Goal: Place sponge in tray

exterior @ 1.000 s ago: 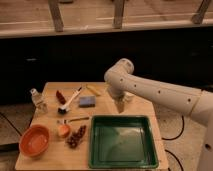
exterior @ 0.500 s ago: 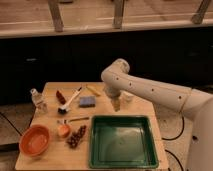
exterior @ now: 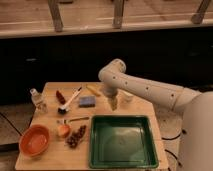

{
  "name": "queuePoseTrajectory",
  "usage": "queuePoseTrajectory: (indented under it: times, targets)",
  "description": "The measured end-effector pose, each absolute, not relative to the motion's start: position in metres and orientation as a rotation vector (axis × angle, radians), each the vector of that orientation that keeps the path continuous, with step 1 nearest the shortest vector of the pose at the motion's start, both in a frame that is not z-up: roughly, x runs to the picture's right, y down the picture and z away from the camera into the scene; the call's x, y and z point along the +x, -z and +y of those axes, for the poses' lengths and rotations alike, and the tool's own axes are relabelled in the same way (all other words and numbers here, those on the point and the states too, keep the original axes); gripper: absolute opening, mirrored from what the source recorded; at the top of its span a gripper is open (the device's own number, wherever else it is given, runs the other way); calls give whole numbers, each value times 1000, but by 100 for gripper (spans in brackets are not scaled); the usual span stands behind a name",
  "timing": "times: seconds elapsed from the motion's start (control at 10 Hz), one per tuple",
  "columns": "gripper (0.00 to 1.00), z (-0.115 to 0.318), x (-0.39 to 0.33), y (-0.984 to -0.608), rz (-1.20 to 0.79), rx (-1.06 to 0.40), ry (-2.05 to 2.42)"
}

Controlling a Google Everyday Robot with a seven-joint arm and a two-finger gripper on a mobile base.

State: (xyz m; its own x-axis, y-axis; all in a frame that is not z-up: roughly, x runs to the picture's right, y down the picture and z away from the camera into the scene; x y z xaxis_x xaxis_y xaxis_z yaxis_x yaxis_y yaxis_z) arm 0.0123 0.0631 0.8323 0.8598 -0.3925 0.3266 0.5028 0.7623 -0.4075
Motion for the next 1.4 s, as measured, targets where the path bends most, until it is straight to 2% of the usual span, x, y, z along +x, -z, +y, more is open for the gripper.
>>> queuePoseTrajectory:
  times: [1.4]
  targets:
    - [80, 60, -49, -892, -312, -543, 506]
